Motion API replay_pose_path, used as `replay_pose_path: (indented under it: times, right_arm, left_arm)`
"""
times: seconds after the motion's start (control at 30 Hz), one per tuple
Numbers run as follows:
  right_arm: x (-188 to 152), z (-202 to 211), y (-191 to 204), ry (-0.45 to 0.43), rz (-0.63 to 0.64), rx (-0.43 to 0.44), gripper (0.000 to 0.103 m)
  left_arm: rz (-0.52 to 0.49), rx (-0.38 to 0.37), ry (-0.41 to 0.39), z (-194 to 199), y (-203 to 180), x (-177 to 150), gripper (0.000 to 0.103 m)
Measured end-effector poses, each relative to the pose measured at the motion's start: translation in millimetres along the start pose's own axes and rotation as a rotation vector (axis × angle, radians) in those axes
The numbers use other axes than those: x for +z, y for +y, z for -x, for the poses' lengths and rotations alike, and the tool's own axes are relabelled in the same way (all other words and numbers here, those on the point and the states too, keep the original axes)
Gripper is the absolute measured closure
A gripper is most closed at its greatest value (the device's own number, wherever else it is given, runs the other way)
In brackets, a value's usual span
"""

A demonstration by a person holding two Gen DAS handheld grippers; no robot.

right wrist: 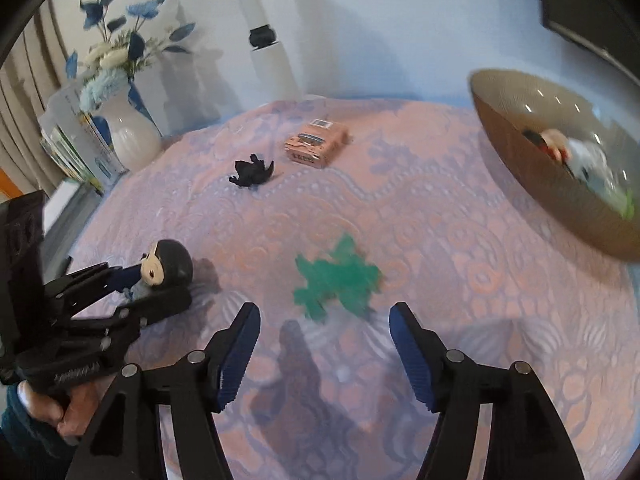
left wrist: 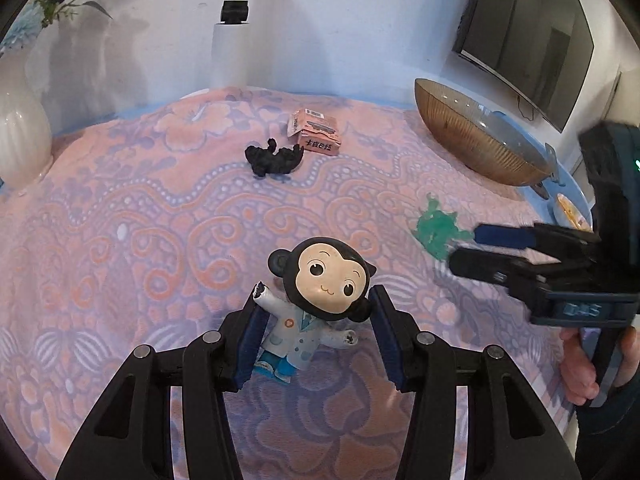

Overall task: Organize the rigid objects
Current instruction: 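Grasp the monkey figure with left gripper while right gripper grasps green translucent frog, then carry monkey figure and green frog over the brown bowl and open both grippers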

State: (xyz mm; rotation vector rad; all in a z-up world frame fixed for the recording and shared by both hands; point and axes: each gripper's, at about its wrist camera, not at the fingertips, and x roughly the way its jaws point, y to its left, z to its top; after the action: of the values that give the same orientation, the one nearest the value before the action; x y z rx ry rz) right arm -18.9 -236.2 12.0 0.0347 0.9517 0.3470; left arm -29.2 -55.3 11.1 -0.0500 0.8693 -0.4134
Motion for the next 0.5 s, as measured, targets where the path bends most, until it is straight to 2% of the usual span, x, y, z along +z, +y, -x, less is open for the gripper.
replay_pose_path:
  times: [0.13, 0.23, 0.27, 0.5]
  right_arm:
    - [13.1, -24.4, 7.8, 0.014, 0.007, -0.043, 0.039]
    - [12.2, -30.1, 13.6, 0.003, 0.042, -0.128, 0.056]
    - [11.6, -29.8, 15.0, -0.002, 0.049, -0.140, 0.057]
    - [8.8, -20.2, 9.5, -0.039, 0.022, -0.146, 0.059]
  left_arm:
    - [0.001, -0.005, 0.002, 0.7, 0.0, -0.9, 0.055]
    - [0.002, -0.015, 0.006, 0.1, 1.0, -0.7, 0.055]
    - [0.002, -0.019, 0.007, -0.5, 0.9, -0.3, 0.055]
    - [-0.024, -0.006, 0.006, -0.1, -3.6, 0.9, 0.055]
